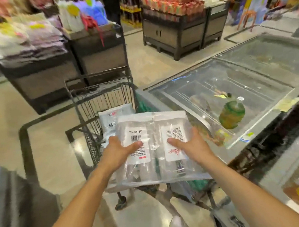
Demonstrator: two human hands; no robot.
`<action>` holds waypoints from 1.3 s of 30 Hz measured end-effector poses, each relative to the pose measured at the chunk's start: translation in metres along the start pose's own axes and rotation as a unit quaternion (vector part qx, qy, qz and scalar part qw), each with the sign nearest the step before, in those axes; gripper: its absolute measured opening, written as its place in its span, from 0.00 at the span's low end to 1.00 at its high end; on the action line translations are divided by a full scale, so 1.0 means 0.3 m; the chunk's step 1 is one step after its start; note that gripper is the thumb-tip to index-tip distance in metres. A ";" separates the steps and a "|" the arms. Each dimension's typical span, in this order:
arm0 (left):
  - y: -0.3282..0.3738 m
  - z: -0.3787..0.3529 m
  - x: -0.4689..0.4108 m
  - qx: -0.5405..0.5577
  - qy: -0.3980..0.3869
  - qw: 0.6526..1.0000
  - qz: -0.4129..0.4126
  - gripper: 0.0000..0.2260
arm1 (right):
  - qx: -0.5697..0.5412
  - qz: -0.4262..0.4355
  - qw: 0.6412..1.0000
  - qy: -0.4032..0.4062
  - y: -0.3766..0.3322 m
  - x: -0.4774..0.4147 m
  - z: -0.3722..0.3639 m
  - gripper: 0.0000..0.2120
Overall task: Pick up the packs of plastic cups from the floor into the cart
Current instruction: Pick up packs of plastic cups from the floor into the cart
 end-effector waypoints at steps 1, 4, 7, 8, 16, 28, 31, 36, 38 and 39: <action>-0.040 0.028 -0.060 0.000 0.012 1.000 0.005 0.49 | 0.000 -0.004 1.000 -0.019 -0.033 -0.050 -0.035 0.60; -0.172 0.081 -0.261 0.017 0.023 0.999 0.028 0.44 | -0.002 0.008 0.998 -0.070 -0.079 -0.226 -0.140 0.47; -0.098 0.138 -0.293 0.038 0.049 0.997 0.039 0.29 | 0.003 0.011 0.995 -0.101 -0.088 -0.418 -0.253 0.55; -0.087 0.155 -0.318 0.041 0.055 0.997 0.039 0.25 | -0.001 0.013 0.993 -0.116 -0.076 -0.485 -0.297 0.59; -0.208 0.261 -0.659 0.038 0.086 0.989 0.113 0.37 | 0.037 0.004 0.986 -0.164 -0.127 -0.863 -0.549 0.62; -0.647 0.056 -1.007 0.037 0.005 0.971 0.235 0.46 | 0.093 -0.089 0.978 -0.167 0.165 -1.038 -0.860 0.54; -0.701 -0.010 -0.977 0.075 -0.003 0.962 0.264 0.37 | 0.115 -0.124 0.968 -0.184 0.255 -1.004 -0.929 0.56; -0.822 -0.072 -0.972 0.090 -0.010 0.954 0.287 0.42 | 0.138 -0.155 0.962 -0.179 0.359 -0.956 -1.028 0.59; -0.840 -0.081 -0.978 0.072 -0.011 0.956 0.285 0.39 | 0.149 -0.160 0.962 -0.163 0.377 -0.950 -1.043 0.60; -0.826 -0.081 -0.985 0.065 -0.009 0.957 0.283 0.37 | 0.157 -0.160 0.962 -0.157 0.387 -0.949 -1.046 0.60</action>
Point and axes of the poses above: each hand's wrist, its own x-axis away from the middle knuckle, its own z-axis out of the back of the hand, y = z × x, the point moved 4 cm from there along -x, towards the middle knuckle, and after that the axes turned 4 degrees about z, right-handed, at the moved point
